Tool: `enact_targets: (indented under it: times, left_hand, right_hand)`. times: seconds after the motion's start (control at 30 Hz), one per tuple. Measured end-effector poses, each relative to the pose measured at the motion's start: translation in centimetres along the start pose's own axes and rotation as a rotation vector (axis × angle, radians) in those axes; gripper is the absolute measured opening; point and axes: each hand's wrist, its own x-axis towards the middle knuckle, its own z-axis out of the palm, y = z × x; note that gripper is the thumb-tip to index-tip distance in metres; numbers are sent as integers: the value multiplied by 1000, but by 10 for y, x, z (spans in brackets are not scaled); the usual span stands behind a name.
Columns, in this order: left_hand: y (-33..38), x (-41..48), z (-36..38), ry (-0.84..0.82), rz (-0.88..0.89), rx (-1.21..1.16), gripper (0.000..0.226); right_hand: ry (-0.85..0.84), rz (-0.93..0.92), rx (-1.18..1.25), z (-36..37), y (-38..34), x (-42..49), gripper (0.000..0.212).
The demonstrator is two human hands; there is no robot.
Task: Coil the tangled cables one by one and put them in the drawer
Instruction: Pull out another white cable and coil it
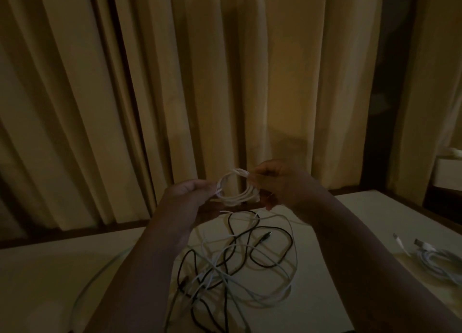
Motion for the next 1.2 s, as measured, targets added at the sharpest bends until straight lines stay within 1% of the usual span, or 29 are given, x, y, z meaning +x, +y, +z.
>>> enact_targets:
  times: [0.2,0.3,0.4,0.57,0.67,0.73,0.83,0.9,0.97,1.1,1.2]
  left_hand:
    - [-14,-2,19,-79,-104,-79,15]
    - [-32,-14,54,-105,-146,-129,13]
    - [-53,-33,92,-172,-149,-144,12]
    - [-74,-69,149,-317,-143,-60,10]
    - [-87,-83,180,-396,-50,90,8]
    - [-95,-85,198,-410,13,193,14]
    - [-108,-77,214,-408,138,439,27]
    - [-119,-67,217,-409,159,562,34]
    - [-131,-59,217,-422,161,650,38]
    - [-141,-51,214,-452,205,787,34]
    - [-142,-51,214,-500,264,835,33]
  right_hand:
    - [194,116,-46,-6,13,-10,14]
    - [328,166,-60,-25,24,-40,12]
    - [443,194,-167,-50,33,-81,13]
    - [542,321,-306,-96,48,-151,11]
    - [615,392,-340,-116,60,-182,13]
    - [658,396,-402,-123,73,-194,15]
    - [650,400,-522,-121,89,-205,13]
    - [606,397,-614,-114,99,-209,13]
    - [555,412,-617,-108,104,-212,20]
    - [524,386,-714,-105,108,-211,30]
    - [455,401,-837,-104,111,-208,26]
